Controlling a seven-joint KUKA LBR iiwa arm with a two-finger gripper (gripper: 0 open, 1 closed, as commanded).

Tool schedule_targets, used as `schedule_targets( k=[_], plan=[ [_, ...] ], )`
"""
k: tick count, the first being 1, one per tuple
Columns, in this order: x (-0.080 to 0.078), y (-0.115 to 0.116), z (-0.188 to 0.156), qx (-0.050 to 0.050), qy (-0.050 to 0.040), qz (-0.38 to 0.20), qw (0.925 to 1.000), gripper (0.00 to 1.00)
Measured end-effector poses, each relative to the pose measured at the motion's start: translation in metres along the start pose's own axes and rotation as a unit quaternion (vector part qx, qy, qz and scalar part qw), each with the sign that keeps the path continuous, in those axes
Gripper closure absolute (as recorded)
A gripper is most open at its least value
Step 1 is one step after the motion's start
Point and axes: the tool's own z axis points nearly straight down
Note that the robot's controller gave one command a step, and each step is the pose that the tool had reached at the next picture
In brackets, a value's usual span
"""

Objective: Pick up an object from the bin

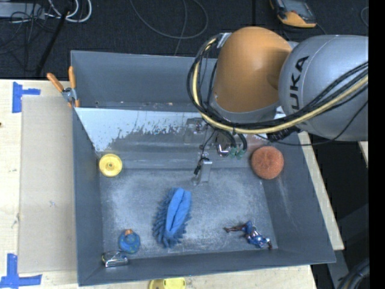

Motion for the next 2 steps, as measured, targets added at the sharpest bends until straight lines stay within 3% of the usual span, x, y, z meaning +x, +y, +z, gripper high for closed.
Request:
schedule_targets(
  k=[1,2],
  plan=[
    [-0.001,0.0,-0.005,0.0,-0.0038,0.001,1.0,0.0],
    [0.007,0.001,0.011,0.0,-0.008,-0.037,0.9993,0.0]
  ],
)
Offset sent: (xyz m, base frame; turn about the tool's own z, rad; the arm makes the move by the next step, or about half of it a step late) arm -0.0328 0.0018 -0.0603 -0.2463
